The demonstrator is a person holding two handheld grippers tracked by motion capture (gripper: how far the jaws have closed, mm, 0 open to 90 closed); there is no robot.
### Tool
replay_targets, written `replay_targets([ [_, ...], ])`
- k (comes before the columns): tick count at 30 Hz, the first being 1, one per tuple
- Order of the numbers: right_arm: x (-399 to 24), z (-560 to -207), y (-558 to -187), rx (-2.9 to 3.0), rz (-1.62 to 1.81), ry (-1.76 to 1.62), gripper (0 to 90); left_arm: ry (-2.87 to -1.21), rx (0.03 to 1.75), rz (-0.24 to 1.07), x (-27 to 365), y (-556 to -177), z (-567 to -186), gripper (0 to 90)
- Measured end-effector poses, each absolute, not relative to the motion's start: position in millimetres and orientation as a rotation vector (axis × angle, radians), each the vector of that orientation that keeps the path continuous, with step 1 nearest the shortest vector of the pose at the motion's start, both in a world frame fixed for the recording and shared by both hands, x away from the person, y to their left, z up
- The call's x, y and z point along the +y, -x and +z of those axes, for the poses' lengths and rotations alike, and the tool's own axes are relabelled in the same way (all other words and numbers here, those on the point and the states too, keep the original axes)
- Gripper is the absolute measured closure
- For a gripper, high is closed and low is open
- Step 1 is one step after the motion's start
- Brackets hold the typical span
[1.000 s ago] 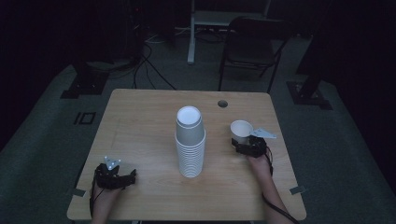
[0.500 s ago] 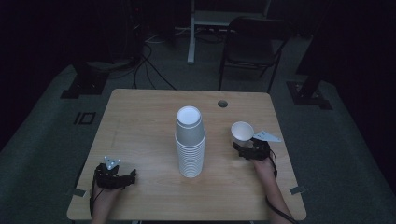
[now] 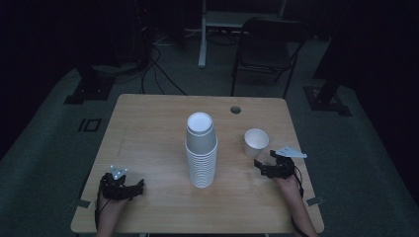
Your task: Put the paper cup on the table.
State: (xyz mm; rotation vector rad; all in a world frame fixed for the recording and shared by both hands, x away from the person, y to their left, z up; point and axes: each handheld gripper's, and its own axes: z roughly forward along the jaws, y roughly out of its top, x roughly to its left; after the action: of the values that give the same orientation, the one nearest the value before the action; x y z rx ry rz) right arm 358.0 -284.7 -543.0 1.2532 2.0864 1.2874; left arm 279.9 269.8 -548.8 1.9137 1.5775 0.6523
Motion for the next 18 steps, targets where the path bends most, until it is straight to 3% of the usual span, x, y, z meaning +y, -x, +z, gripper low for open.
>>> replay_targets([
  [18, -318, -544, -321, 2.044, 1.234, -1.316, 9.8, -1.913, 1.577, 0.651, 270, -280, -549, 4.0],
])
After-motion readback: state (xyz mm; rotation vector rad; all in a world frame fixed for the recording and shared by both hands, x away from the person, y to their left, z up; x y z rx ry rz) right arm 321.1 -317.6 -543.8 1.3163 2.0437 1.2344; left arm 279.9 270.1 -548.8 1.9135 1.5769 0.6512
